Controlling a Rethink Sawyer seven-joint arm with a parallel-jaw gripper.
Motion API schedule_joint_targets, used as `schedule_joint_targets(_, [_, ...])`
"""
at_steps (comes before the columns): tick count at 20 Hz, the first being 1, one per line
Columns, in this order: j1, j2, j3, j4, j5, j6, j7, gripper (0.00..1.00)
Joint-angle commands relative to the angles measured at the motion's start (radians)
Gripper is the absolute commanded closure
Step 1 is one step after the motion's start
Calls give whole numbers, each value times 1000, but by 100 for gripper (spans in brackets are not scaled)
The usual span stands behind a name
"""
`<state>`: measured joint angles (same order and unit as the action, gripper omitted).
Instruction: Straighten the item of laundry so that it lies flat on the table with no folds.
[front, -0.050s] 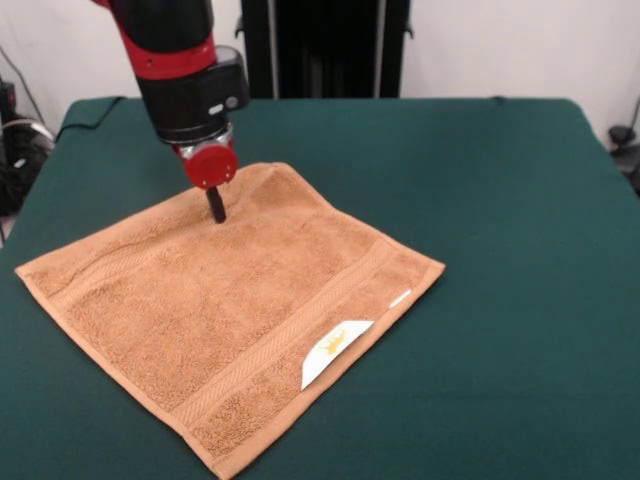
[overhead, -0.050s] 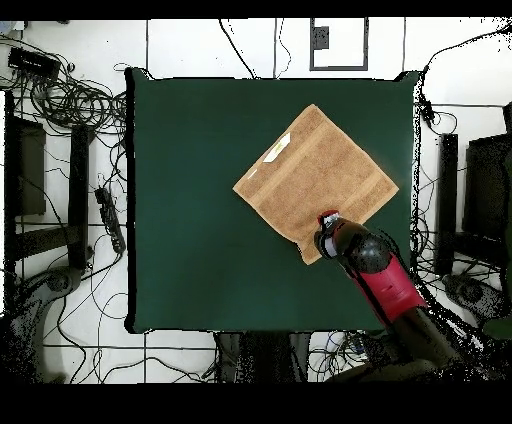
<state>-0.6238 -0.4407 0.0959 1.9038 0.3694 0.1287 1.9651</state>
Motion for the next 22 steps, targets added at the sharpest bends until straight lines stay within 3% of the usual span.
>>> schedule_joint_targets(1, [0,101,85,-16,-28,-38,130,100])
schedule_joint_targets(9, [16,70,-16,-161,-153,138,-28,100])
schedule_joint_targets(22, [-107,78,100,-356,-427,302,-188,100])
